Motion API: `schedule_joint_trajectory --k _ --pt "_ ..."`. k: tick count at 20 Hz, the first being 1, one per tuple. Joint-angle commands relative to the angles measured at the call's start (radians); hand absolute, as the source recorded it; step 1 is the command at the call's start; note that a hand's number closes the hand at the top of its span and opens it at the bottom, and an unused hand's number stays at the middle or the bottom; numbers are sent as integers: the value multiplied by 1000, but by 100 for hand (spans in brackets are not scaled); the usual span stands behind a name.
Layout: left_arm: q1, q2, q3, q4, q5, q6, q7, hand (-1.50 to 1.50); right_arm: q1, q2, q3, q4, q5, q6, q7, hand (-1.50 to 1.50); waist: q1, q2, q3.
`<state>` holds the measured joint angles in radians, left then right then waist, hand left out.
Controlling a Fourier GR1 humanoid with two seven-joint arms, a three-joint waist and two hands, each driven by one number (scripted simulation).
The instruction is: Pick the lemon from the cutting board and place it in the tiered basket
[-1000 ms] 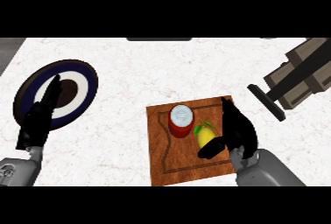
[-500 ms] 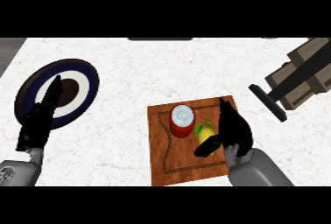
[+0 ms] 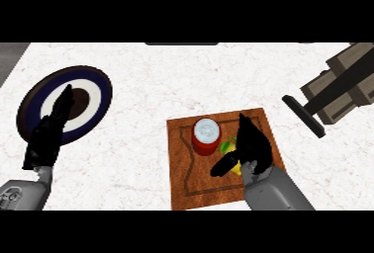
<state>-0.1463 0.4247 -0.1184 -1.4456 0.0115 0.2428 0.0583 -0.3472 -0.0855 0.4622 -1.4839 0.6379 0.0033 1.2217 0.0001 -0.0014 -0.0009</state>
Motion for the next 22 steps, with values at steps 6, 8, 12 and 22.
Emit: schedule_joint_trajectory --k 6,8,12,22 --pt "13 -15 21 -9 -5 -23 -22 0 -4 83 -26 95 -60 118 88 150 8 1 1" --pt "11 0 35 21 -8 -33 -41 0 -38 37 2 122 -12 191 45 150 9 2 0" --pt "0 -43 26 32 -42 -10 -33 0 -2 78 27 52 59 153 91 150 -2 0 0" --pt "-20 -70 22 26 -68 -13 -2 0 -153 84 -108 -1 70 1 164 150 5 3 0"
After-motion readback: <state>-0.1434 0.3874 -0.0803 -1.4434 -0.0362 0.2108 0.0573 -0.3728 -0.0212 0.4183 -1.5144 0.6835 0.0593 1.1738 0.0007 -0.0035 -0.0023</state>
